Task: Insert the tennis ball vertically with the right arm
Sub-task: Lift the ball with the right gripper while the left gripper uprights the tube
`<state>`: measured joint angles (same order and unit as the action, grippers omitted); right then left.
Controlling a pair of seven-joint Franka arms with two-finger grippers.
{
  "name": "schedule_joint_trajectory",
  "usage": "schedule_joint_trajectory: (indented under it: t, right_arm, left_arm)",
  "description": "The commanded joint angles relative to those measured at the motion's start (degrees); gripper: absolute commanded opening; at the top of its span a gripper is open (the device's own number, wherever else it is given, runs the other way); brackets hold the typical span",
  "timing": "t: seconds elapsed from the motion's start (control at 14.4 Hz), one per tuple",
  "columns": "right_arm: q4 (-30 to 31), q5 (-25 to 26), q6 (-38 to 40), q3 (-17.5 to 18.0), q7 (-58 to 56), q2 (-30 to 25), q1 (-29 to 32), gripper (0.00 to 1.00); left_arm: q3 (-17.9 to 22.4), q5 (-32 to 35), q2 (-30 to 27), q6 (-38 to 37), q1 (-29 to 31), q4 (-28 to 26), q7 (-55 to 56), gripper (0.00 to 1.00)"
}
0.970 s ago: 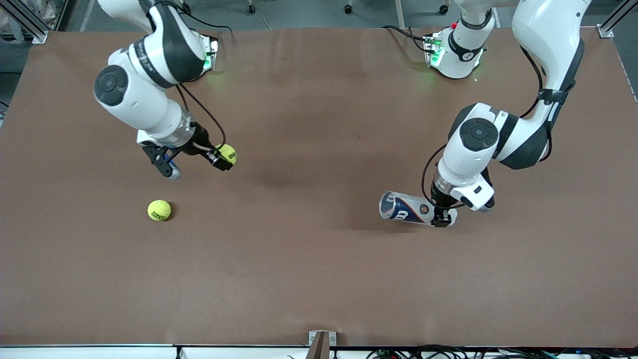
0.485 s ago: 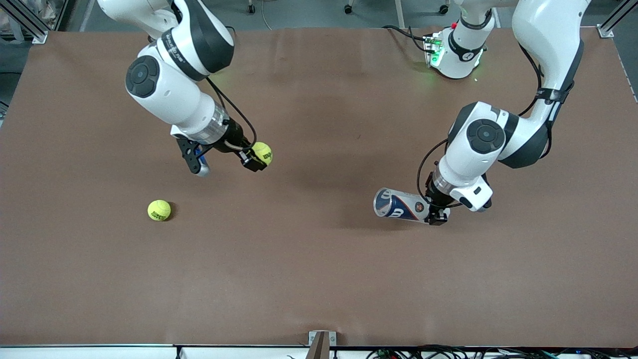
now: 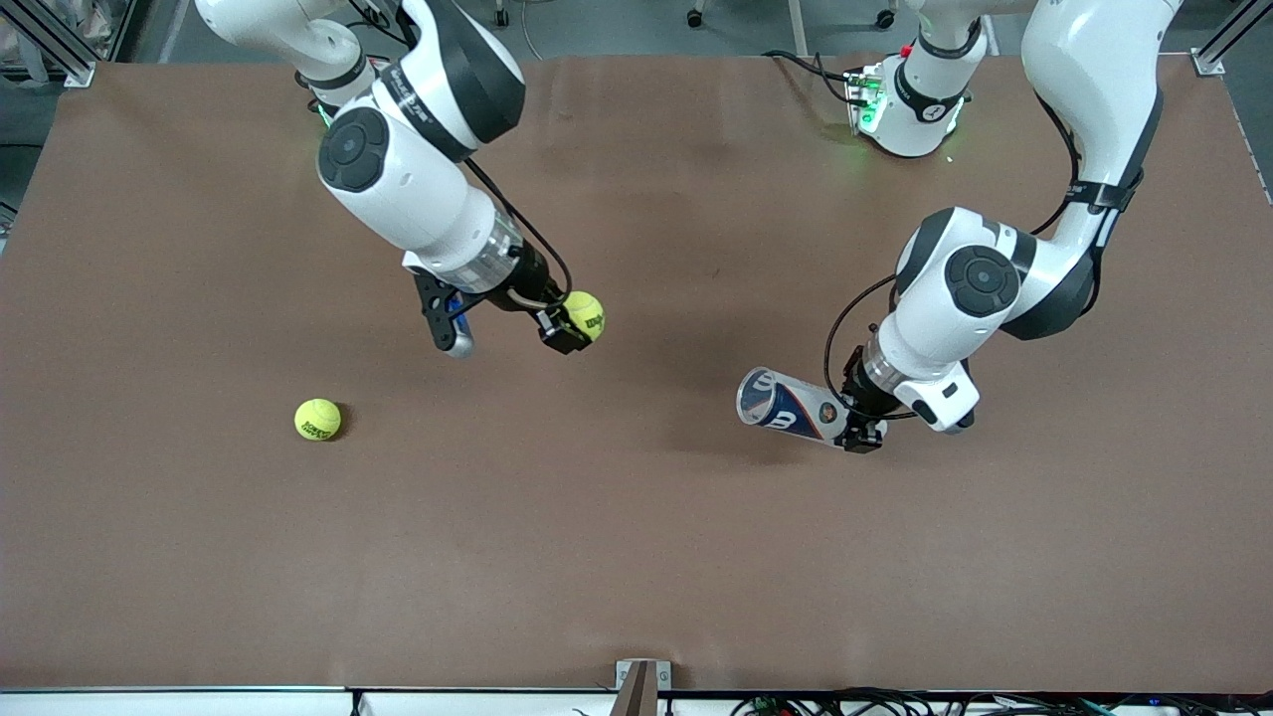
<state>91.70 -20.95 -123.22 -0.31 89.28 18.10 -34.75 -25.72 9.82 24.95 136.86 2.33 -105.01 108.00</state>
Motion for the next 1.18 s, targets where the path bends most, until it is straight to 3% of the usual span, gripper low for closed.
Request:
schedule_joint_trajectory:
  t: [0.0,0.14,0.55,0.69,0.97,1.11]
  right_arm:
    - [-6.70,-0.67,0.18,-0.66,5.54,4.57,-1.64,0.01]
    - [-8.38,-0.67,-1.66,-0.66,7.57,5.98,-2.52,0.01]
    - [-9.26,-0.67,-9.65,-0.66,12.58,8.35,-4.19,0.01]
    - [-11.36,-0.59,-10.72,-0.66,14.34,9.93,-4.63,0.01]
    - [-17.07,-0.32,-10.90,-0.83,16.54,14.41,-5.07,0.01]
    - [-19.19,-0.23,-12.55,-1.01,16.81,16.52,-5.77,0.01]
  left_arm:
    - [-1.00,-5.13,1.94,-0.63,-0.14,1.91,-1.21,0.64]
    - [-1.44,-11.81,2.47,-0.45,-0.22,3.23,-1.30,0.64]
    - [-2.58,-22.46,7.73,4.46,0.04,4.11,-8.22,0.66]
    - [-2.58,-28.42,8.70,6.05,-0.14,3.94,-14.10,0.66]
    - [-2.85,-31.87,10.81,7.46,0.04,3.76,-20.53,0.67]
    - [-4.07,-37.48,12.92,9.29,0.04,3.94,-27.01,0.67]
